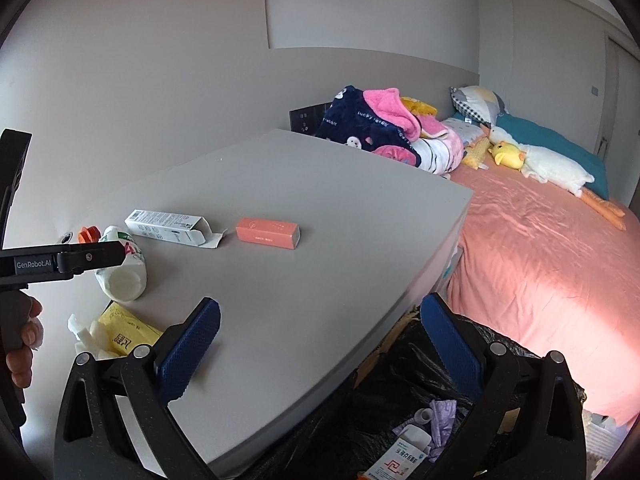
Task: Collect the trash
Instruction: 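Move both tools back over the remaining trash on the desk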
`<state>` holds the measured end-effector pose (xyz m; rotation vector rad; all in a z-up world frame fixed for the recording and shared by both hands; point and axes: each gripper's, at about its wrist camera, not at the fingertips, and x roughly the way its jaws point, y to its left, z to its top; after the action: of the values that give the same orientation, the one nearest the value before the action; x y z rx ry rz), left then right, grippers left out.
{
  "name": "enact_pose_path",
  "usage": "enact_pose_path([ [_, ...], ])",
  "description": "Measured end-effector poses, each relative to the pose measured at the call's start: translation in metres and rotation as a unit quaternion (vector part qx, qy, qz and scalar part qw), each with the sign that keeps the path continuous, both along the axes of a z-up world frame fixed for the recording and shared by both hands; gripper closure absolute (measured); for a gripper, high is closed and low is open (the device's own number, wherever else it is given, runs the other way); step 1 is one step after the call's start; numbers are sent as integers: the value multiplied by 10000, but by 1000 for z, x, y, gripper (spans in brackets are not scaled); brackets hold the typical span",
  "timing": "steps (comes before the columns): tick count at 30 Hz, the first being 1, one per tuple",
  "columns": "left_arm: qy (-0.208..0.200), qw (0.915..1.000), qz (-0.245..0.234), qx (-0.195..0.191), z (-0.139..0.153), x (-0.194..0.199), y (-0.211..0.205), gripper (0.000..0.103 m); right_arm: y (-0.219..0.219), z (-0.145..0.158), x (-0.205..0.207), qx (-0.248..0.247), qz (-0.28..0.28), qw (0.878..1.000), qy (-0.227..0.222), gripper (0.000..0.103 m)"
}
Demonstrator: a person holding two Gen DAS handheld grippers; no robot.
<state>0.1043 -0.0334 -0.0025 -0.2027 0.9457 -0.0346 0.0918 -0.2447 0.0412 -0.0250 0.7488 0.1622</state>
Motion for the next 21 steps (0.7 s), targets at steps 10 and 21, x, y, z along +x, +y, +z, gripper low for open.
enact_pose_path([
  [10,346,9979,549,-83,-24,24,30,6,26,-12,36,114,-184,9991,357,3],
  [21,453,9947,620,-685,-38,37,49,52,53,-22,80,143,-578,9958,696,3],
])
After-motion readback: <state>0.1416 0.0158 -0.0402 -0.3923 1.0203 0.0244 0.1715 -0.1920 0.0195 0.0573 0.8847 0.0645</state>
